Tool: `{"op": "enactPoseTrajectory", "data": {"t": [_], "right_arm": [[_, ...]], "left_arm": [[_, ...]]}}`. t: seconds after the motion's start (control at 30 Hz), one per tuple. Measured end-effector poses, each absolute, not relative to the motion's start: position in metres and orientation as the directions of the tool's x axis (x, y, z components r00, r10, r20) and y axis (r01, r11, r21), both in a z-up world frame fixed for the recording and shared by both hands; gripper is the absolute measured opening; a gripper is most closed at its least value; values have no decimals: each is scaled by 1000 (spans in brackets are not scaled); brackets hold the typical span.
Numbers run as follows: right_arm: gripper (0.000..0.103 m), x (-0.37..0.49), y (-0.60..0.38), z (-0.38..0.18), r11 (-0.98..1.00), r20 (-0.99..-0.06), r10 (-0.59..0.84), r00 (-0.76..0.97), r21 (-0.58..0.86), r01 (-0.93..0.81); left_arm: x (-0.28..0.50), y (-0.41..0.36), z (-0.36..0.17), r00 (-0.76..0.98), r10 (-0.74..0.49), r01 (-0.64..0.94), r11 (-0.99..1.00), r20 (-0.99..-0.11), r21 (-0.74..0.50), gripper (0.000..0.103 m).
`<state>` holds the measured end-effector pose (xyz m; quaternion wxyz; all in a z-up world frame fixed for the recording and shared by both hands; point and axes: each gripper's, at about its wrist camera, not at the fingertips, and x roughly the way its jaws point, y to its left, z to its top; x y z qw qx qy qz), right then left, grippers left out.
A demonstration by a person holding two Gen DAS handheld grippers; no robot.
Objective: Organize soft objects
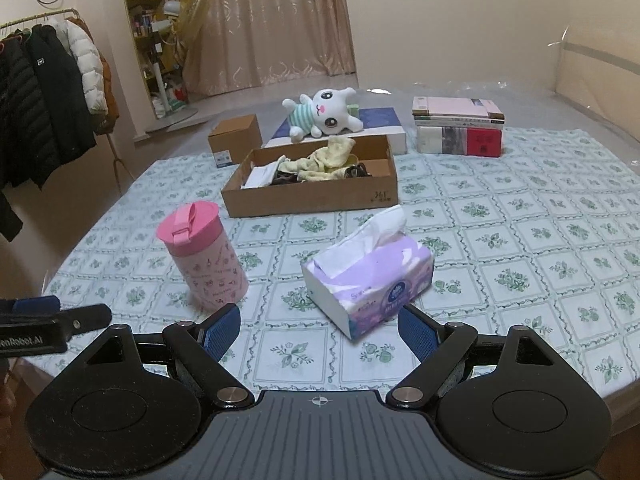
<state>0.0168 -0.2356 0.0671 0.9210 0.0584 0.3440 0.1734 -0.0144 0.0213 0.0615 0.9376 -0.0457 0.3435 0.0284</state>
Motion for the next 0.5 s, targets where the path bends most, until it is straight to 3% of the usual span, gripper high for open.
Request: {"op": "enactPoseTrajectory", "data": {"t": [0.5], "right_arm": [[85, 14, -227, 58, 932, -627, 361, 690, 221, -287]], "left_arm": [[-14, 18, 54, 753, 31, -98, 993, -658, -65, 99]]}}
